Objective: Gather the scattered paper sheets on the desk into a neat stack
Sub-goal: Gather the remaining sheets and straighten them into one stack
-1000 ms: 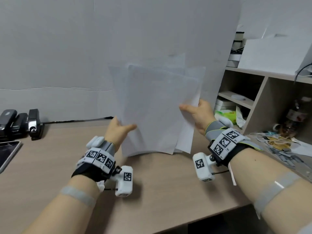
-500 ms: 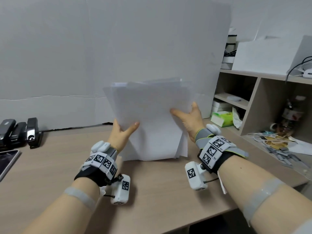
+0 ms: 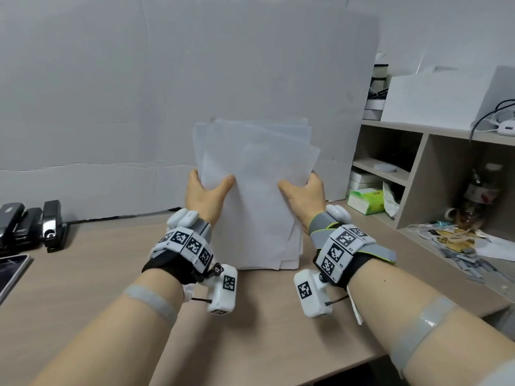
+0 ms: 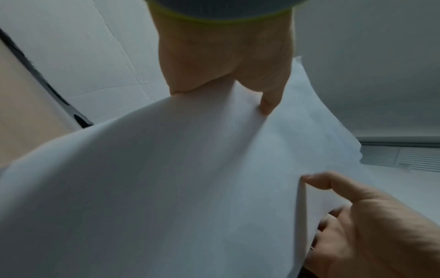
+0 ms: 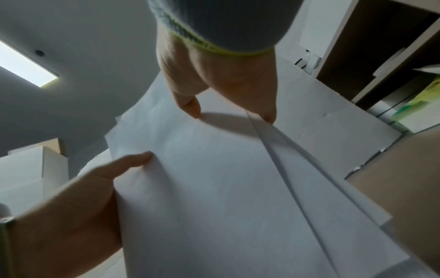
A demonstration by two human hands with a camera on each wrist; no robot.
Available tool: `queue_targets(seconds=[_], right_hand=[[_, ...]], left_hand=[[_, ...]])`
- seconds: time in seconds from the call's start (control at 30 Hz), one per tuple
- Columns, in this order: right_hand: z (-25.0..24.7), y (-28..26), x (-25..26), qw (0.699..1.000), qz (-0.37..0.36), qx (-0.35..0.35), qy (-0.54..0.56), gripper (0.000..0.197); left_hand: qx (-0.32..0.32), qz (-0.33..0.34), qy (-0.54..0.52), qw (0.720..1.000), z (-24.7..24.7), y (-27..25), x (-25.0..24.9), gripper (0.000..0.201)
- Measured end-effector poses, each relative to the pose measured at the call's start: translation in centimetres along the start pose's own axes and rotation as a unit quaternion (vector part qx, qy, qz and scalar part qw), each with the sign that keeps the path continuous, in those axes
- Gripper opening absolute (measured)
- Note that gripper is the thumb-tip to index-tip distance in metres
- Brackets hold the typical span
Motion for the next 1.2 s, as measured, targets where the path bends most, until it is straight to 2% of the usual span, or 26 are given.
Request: queue_targets(seconds=[0.1,0.23,0.37,0.4,0.47,0.53,0.6,0.67,0.77,0.83,0.9,1.0,1.07,1.2], right_hand=[[-0.5,0.0,-0.3,0.999,-0.01,-0.012,-0.032,0.047],[-0.7,-0.1,-0.5,1.0,-0.014,0.01,0.004,0.06],[-0.2,-0.1,0.5,0.999,-0.049,0.019,-0.009,0.045],[0.0,0.0,0.4,0.998,-0.053,0.019,-0.014,0.045],[0.0,0.3,-0.1,0.999,-0.041,0.014,-0.018,0.056],[0.0,0.2,-0.7,0.999,-0.027,0.007,-0.018,0.05],[0.3,0.0,-0.7,0.999,-0.036,-0.009,-0.014,0.032],[0.6,-0.2,0.4,0.998,-0.064,-0.02,-0.006,0.024],[0.6,0.1,2.6,0.994,-0.105,-0.017,0.007,0.019],[0.3,0.1,3.3,0.992,-0.123,-0.004,0.009,0.02],[0.0,0.2,2.1,0.994,-0.108,0.015,-0.001,0.027],[-0.3,0.0,-1.4,0.998,-0.028,0.053,0.003,0.037],[-0.1,-0.4,-2.8,0.996,0.011,0.085,0.022,0.029],[0.5,-0.5,-3.0,0.995,0.017,0.093,0.033,0.017]], left_hand=[[0.022,-0.006,0.04,0.999,-0.7,-0.3,1.1,0.058],[0.07,-0.01,0.055,0.996,-1.9,-1.3,2.3,0.043],[0.063,-0.006,-0.006,0.998,-1.8,-1.6,1.9,0.051],[0.061,-0.005,-0.019,0.998,-1.8,-1.4,1.8,0.054],[0.064,0.003,-0.019,0.998,-1.7,-1.2,1.7,0.057],[0.067,0.016,0.003,0.998,-1.4,-1.3,1.6,0.052],[0.053,0.028,0.009,0.998,-0.8,-1.3,1.2,0.035],[0.024,0.048,0.02,0.998,-0.2,-1.0,0.3,0.023],[-0.035,0.057,0.022,0.998,0.2,0.4,-1.1,0.023],[-0.054,0.051,0.025,0.997,0.0,0.9,-1.1,0.034],[-0.053,0.024,0.037,0.998,-0.4,0.5,-0.6,0.049],[-0.044,-0.032,0.047,0.997,-0.9,-1.2,0.9,0.059],[-0.034,-0.039,0.05,0.997,-0.8,-1.9,1.1,0.056],[-0.03,-0.042,0.017,0.998,-0.6,-2.0,1.4,0.051]])
Point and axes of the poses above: each hand's wrist, its own y-axis towards the middle knuckle, its own z-axis out of the palm, x = y × z, the point moved 1 cm from there along y, towards the middle knuckle, and after that the axes turned 11 degrees about z, right-handed, at the moved point
